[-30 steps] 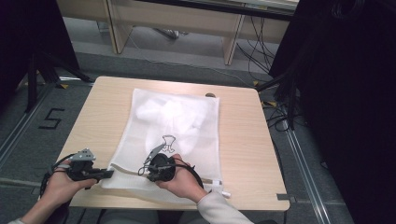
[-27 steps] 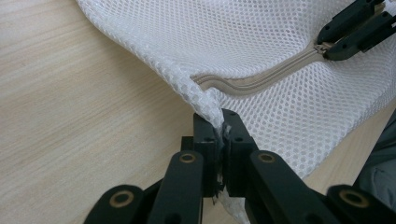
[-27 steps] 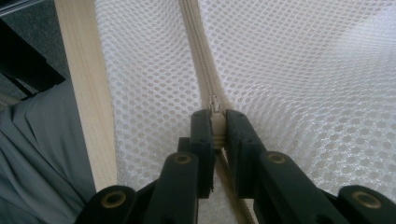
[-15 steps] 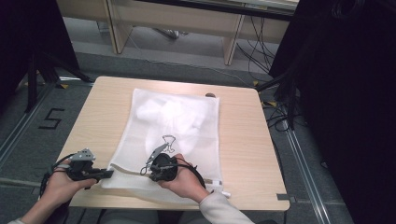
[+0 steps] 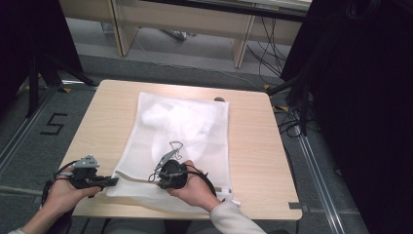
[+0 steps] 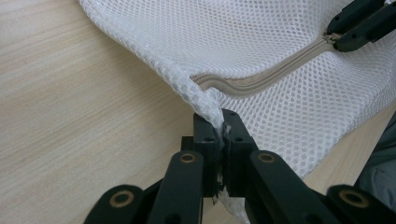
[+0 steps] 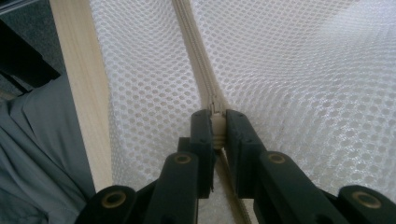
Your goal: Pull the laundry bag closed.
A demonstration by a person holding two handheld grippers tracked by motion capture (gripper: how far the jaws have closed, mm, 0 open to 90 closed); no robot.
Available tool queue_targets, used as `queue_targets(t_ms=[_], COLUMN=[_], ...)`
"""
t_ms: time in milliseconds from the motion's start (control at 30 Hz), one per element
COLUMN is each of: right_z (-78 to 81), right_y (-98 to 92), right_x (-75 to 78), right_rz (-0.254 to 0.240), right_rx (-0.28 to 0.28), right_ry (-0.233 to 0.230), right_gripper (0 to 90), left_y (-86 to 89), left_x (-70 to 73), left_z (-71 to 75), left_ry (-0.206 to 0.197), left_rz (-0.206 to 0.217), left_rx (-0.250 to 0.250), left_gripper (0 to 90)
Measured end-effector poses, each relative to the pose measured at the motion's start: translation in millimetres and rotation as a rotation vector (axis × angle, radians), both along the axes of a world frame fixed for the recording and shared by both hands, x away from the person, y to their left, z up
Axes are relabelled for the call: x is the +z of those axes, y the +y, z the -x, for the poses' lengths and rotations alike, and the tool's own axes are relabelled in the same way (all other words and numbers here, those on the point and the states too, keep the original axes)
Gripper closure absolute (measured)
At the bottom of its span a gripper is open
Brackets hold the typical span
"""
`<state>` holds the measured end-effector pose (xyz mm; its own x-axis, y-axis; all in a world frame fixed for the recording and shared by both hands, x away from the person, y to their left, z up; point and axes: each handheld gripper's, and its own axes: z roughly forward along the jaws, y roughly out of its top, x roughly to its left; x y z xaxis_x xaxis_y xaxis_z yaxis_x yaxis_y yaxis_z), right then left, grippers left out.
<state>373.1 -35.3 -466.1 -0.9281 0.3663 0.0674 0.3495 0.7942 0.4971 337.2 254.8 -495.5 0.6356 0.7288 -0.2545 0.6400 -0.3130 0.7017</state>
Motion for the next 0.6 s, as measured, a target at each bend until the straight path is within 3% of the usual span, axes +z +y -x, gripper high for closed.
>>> queue_targets(t_ms=[400, 500, 567, 600], right_z=[0.1, -0.1, 0.2, 0.4], right_y=[-5.1, -5.9, -6.5, -6.8], right_x=[1.6, 2.4, 2.9, 3.2], right_rz=[0.001, -0.001, -0.001, 0.000], right_rx=[-0.011, -0.009, -0.011, -0.012], right_ry=[-0.001, -0.002, -0.004, -0.003], right_gripper=[82.3, 82.3, 82.3, 82.3], left_y=[0.1, -0.3, 0.5, -0.2], left_x=[-0.1, -1.2, 0.1, -0.9], left_z=[0.0, 0.1, -0.3, 0.1], left_ry=[-0.002, -0.012, 0.004, -0.009], left_rz=[-0.002, 0.014, 0.000, 0.010], left_rx=[0.002, 0.011, -0.002, 0.009], left_gripper=[85.7, 85.7, 85.7, 85.7])
